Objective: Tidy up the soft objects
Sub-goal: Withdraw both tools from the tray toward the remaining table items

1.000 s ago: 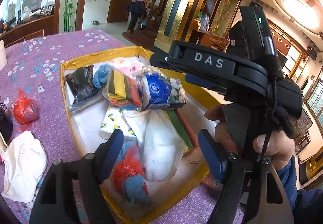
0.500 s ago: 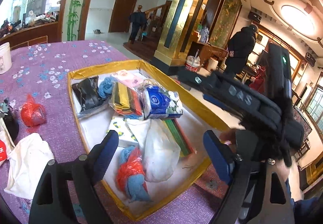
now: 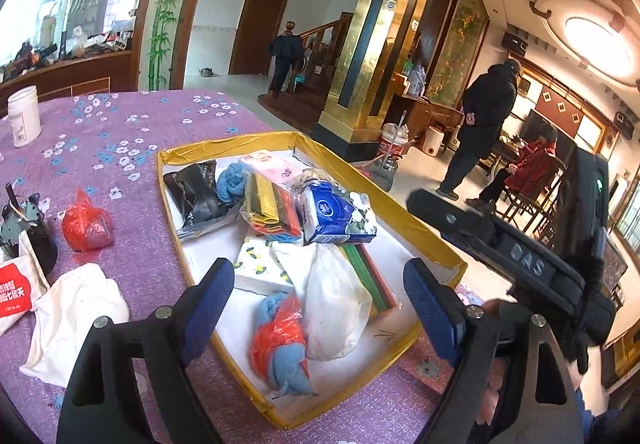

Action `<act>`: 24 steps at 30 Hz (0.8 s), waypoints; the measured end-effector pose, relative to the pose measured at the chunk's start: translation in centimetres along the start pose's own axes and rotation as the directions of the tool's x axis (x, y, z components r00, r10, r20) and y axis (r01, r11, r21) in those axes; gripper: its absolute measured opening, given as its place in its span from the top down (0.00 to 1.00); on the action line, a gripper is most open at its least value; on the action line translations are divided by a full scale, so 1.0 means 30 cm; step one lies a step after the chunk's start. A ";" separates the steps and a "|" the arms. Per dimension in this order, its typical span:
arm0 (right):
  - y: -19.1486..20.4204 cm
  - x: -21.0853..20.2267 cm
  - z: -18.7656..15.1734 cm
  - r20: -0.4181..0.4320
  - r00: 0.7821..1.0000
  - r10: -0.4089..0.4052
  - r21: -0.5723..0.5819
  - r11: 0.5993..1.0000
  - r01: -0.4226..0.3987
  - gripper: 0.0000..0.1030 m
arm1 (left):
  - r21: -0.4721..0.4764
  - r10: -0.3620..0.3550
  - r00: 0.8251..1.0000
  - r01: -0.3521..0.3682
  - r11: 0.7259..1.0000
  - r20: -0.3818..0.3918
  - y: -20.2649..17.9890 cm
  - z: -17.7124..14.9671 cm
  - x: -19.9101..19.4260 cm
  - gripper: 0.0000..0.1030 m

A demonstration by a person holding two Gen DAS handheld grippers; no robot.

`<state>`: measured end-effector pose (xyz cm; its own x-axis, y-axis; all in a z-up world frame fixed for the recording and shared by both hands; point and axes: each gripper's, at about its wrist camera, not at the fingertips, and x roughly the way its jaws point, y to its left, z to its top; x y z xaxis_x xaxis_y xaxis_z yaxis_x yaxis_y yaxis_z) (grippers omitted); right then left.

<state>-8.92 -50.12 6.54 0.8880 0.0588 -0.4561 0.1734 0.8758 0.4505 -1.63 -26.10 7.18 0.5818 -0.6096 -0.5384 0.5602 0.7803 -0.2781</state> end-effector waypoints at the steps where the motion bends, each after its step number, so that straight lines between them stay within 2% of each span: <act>1: 0.002 -0.003 0.000 0.000 1.000 0.000 -0.002 1.000 0.000 0.13 | -0.010 -0.005 1.000 0.005 1.000 -0.002 0.005 0.002 -0.006 0.17; 7: 0.014 -0.035 -0.001 0.005 1.000 -0.001 -0.006 1.000 0.001 0.13 | -0.034 -0.043 0.999 0.042 0.999 -0.012 0.013 0.010 -0.058 0.17; 17: 0.073 -0.056 -0.011 0.003 1.000 0.010 -0.038 0.999 -0.010 0.13 | 0.020 -0.073 0.997 0.073 0.997 -0.015 -0.020 -0.016 -0.138 0.15; 21: 0.095 -0.070 -0.016 0.009 1.000 0.022 -0.052 0.998 -0.022 0.13 | -0.008 -0.074 0.997 0.074 0.997 -0.015 0.019 -0.022 -0.179 0.15; 24: 0.129 -0.060 -0.034 -0.011 0.999 0.045 -0.072 0.996 -0.046 0.13 | -0.054 -0.044 0.999 0.044 0.998 -0.006 0.086 -0.040 -0.227 0.15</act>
<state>-10.26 -46.34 8.32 0.8903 0.1035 -0.4434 0.1014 0.9043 0.4147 -4.85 -19.75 9.19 0.5528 -0.6427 -0.5304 0.5529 0.7591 -0.3437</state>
